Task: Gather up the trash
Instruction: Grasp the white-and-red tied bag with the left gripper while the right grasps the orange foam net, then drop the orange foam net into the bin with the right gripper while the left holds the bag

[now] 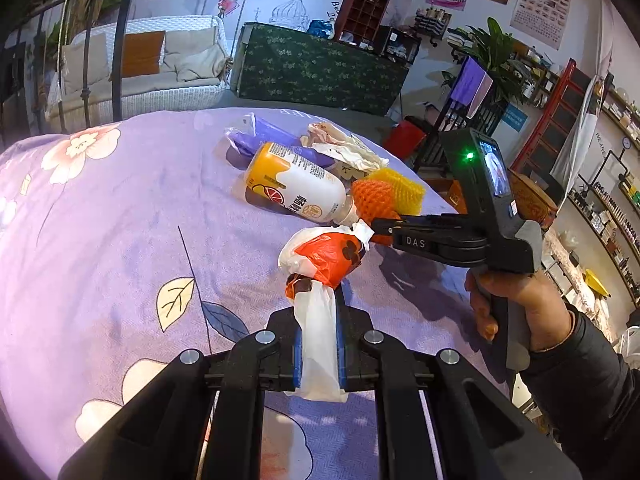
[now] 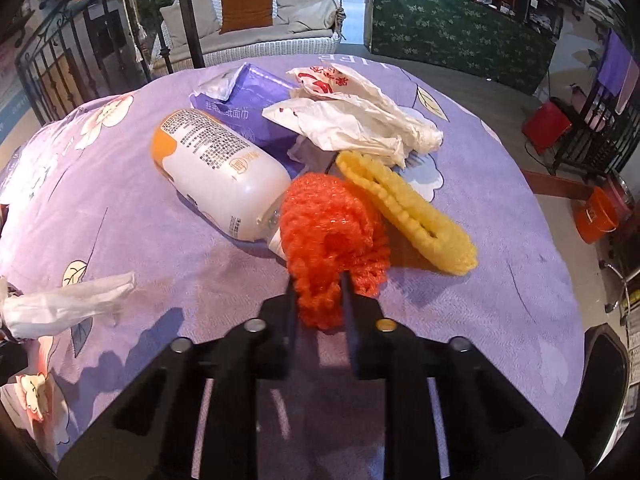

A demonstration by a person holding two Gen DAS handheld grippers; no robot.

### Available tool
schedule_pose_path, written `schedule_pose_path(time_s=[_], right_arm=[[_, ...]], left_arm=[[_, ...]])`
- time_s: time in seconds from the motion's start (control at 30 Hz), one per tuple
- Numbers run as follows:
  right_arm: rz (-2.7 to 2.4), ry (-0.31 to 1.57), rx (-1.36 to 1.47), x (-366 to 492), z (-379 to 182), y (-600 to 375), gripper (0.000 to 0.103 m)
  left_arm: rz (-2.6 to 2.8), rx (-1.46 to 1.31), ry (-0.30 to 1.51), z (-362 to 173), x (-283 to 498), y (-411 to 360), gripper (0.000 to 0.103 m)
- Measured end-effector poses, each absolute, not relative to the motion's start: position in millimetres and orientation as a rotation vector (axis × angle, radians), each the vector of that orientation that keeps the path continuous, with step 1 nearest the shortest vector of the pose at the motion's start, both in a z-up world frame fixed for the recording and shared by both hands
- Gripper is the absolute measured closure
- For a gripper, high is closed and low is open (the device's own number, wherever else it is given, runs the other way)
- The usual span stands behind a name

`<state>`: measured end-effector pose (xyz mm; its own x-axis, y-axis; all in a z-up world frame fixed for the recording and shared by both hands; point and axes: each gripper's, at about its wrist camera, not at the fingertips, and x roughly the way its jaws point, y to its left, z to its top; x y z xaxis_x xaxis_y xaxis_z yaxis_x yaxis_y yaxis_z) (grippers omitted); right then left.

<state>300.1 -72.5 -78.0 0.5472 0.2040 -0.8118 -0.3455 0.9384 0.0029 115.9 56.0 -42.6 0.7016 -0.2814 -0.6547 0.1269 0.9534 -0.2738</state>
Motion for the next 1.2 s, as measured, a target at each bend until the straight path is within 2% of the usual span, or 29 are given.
schedule_pose_path(time_s=[0.63,1.2], right_arm=[[0.441,0.815,-0.053,185.1,-24.7,-101.0,0.088],[0.233,0.755,0.13,117.1,-11.9,-213.9,0.088]], left_arm=[[-0.284,-0.224,0.723,-31.0,102.8,35.6,0.092],[-0.424,-0.198,0.701,-21.9,95.1,-23.0,0.092]])
